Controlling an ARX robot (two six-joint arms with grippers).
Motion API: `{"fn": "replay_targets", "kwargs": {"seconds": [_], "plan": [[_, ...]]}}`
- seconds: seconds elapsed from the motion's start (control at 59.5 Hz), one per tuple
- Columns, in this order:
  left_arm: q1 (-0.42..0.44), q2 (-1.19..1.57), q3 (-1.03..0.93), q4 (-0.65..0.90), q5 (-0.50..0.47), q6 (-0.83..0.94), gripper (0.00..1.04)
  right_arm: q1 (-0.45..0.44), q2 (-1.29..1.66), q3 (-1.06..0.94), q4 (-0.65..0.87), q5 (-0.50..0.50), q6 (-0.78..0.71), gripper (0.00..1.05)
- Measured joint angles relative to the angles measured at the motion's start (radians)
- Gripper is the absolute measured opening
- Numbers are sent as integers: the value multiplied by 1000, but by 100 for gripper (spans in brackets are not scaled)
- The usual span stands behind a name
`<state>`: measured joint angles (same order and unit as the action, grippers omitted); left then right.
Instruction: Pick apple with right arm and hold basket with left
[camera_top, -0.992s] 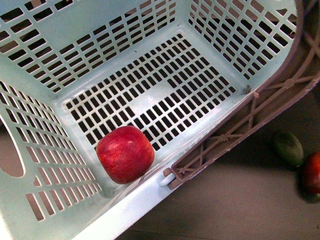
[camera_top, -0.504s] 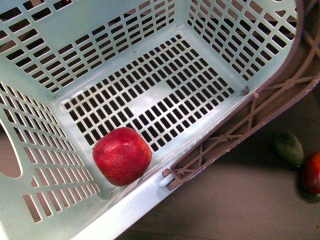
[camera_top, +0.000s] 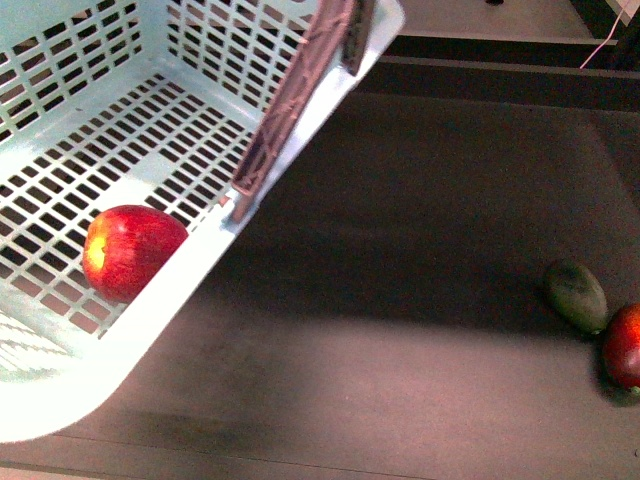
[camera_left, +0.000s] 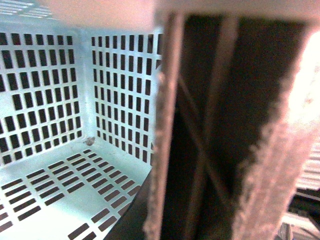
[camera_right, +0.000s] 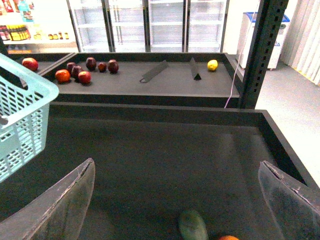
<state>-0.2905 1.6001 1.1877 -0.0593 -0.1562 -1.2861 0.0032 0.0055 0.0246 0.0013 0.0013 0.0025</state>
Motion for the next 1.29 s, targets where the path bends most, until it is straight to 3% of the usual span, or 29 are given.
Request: {"fn": "replay_targets", "kwargs": {"seconds": [0.202, 0.454, 0.555, 0.74, 1.194, 1.295], "plan": [[107, 123, 44, 30, 27, -81, 15, 0, 0, 0, 0, 1, 0, 96], [176, 257, 101, 57, 15, -172, 15, 0, 0, 0, 0, 1, 0, 96], [179, 318, 144, 50, -18, -222, 15, 0, 0, 0, 0, 1, 0, 96], [167, 417, 203, 13, 18, -243, 15, 0, 0, 0, 0, 1, 0, 96], [217, 433, 103, 18, 67, -282, 15, 0, 0, 0, 0, 1, 0, 96], [217, 427, 89, -13, 73, -287, 32, 0, 0, 0, 0, 1, 0, 96]]}}
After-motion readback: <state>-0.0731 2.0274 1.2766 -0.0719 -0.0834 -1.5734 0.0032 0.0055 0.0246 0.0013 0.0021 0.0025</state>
